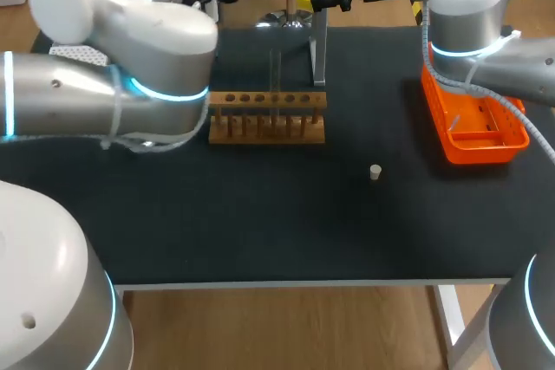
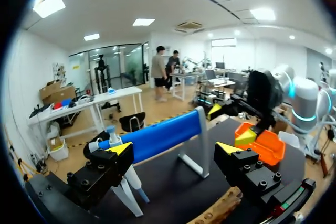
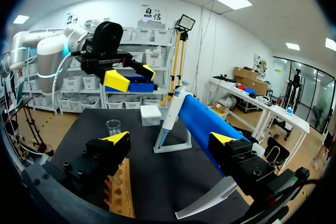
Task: Invert the test tube, pick up the pipette, mount the tip to pipette, aspirate from beaker and dispense into the tube, eject the tip, return the pipette, and cap with the stopper.
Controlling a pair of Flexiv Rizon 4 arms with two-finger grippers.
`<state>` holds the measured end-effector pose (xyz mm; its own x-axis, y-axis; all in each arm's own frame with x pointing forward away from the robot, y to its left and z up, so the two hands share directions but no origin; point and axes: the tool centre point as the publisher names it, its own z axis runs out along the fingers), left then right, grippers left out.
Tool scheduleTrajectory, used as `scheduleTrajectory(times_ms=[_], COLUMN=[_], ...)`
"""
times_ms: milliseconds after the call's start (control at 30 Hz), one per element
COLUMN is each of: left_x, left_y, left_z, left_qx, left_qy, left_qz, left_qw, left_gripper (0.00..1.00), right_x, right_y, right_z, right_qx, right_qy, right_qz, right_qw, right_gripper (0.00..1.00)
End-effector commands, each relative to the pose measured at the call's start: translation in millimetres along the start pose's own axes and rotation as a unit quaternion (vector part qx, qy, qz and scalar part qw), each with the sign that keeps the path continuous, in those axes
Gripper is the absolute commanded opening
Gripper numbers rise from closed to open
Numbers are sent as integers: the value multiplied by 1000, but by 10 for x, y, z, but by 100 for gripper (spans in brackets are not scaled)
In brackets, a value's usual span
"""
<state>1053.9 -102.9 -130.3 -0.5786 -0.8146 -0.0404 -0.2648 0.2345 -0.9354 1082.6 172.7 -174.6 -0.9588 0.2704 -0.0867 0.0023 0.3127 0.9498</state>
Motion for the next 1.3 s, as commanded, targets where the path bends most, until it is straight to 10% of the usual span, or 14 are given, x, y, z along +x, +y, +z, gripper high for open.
scheduleTrajectory(times_ms=[33,633,1300], left_x=[16,721,1226], left_y=[114,427,805], left_z=[-234,-163,81], left_qx=[26,59,36], left_qy=[125,324,363], left_qz=[20,108,132], left_qw=[992,938,922], left_gripper=[100,100,100], right_x=[-2,-2,-2], right_y=[2,2,2], right_z=[-11,-11,-11], right_qx=[1,1,1], right_qy=[1,1,1], right_qz=[0,0,0], right_qw=[1000,1000,1000], right_gripper=[100,100,100])
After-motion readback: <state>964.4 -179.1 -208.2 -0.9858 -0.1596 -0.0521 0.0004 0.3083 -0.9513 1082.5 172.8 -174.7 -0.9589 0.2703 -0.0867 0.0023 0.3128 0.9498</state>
